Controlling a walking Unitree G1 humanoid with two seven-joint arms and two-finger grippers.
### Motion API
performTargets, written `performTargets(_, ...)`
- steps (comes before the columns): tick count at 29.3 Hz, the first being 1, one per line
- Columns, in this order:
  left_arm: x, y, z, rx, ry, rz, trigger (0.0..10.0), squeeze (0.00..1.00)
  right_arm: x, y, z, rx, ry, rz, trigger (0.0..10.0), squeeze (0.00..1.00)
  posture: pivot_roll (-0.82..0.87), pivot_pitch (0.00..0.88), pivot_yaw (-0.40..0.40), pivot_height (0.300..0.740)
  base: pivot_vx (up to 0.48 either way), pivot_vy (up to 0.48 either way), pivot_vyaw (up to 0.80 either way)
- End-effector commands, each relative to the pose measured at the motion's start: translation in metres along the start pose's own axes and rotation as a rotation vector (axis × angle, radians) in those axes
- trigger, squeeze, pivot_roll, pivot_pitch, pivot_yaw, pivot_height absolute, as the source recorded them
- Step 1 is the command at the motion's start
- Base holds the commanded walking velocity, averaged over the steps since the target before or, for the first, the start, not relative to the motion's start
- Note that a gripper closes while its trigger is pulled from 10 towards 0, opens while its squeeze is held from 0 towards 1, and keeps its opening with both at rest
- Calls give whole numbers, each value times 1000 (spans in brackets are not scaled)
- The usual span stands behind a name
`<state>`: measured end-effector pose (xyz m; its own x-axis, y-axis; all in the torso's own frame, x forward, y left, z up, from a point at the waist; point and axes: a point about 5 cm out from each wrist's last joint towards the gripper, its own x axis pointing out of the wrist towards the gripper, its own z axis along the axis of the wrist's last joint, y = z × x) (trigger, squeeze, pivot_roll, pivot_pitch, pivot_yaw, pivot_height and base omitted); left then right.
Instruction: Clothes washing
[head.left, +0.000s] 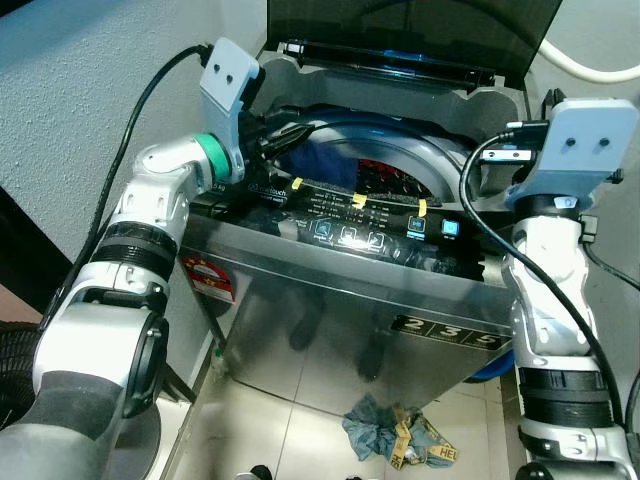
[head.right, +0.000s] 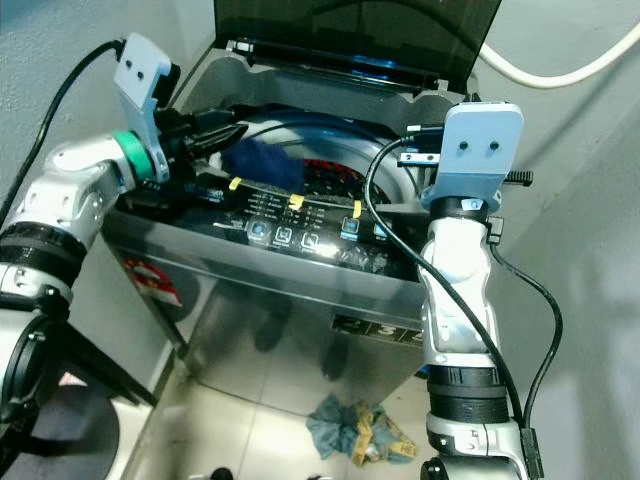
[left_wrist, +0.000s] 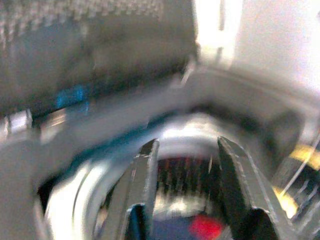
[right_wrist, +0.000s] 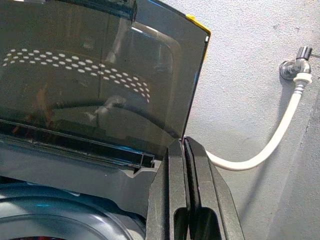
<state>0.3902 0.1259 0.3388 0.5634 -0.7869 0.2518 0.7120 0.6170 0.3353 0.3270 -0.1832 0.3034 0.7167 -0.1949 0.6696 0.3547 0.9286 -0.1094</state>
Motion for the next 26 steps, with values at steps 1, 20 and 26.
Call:
performTargets(1, 1, -9, 18, -1, -91, -95, 10000, 1000, -1, 4, 5, 31, -25, 10, 10000, 0, 50, 120, 32, 740, 0, 0, 0)
performTargets(20, -53, -80, 26, 253, -124, 63, 10000, 0, -16, 39, 5, 161, -15, 125, 10000, 0, 174, 42, 10, 740, 0, 0, 0)
performTargets(26, -65, -72, 21, 196, -125, 282, 10000, 0, -21, 48, 8, 196, -14, 158, 10000, 0, 198, 46, -3, 740, 0, 0, 0)
